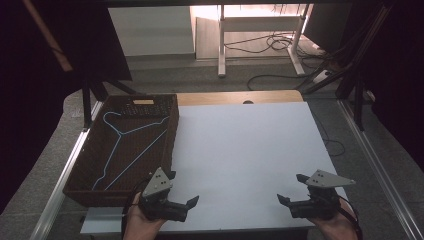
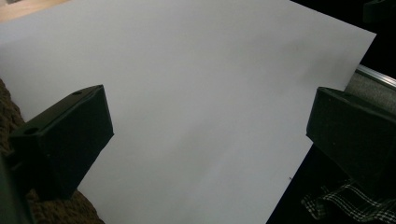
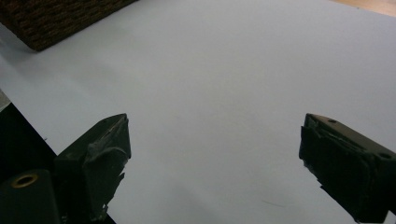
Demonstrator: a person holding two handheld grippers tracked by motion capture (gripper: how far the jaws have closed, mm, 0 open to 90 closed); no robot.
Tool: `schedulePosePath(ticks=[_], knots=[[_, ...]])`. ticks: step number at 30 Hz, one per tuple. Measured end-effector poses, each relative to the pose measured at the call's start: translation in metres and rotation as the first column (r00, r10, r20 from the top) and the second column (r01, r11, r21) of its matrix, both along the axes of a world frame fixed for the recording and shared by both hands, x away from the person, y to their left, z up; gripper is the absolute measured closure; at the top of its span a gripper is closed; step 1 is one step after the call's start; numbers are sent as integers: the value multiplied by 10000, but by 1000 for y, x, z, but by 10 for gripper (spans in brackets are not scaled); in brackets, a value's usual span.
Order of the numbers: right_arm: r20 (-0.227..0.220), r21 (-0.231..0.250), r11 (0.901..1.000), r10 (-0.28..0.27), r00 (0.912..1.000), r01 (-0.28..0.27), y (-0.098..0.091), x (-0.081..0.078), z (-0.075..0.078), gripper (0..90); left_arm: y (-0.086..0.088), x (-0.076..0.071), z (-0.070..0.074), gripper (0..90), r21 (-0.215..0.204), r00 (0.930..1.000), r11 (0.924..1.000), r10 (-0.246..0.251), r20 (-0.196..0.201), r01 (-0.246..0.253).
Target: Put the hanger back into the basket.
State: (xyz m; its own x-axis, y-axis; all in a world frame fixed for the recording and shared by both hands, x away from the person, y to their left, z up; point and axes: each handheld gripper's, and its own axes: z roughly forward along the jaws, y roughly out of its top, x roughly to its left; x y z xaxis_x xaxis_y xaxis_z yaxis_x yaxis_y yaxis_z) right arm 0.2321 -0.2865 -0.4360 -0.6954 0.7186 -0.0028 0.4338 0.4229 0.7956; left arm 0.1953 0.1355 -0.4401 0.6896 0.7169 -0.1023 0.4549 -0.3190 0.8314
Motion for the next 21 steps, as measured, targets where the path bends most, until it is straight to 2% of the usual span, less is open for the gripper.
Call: schedulePosePath(ticks=[5,13,21], knots=[[86,24,10000,-91,9999,91,-6,-5,0,91,2,-8,-3,8,-43,10000,10000,-7,54,7],[237,-14,9996,-267,9994,267,-16,-11,-5,76,1,-18,-15,8,279,10000,9996,-5,-75,7],[67,-250,9988,-431,9990,433,-24,-13,-15,74,6,-25,-34,8,517,9990,9986,155,-408,-133]])
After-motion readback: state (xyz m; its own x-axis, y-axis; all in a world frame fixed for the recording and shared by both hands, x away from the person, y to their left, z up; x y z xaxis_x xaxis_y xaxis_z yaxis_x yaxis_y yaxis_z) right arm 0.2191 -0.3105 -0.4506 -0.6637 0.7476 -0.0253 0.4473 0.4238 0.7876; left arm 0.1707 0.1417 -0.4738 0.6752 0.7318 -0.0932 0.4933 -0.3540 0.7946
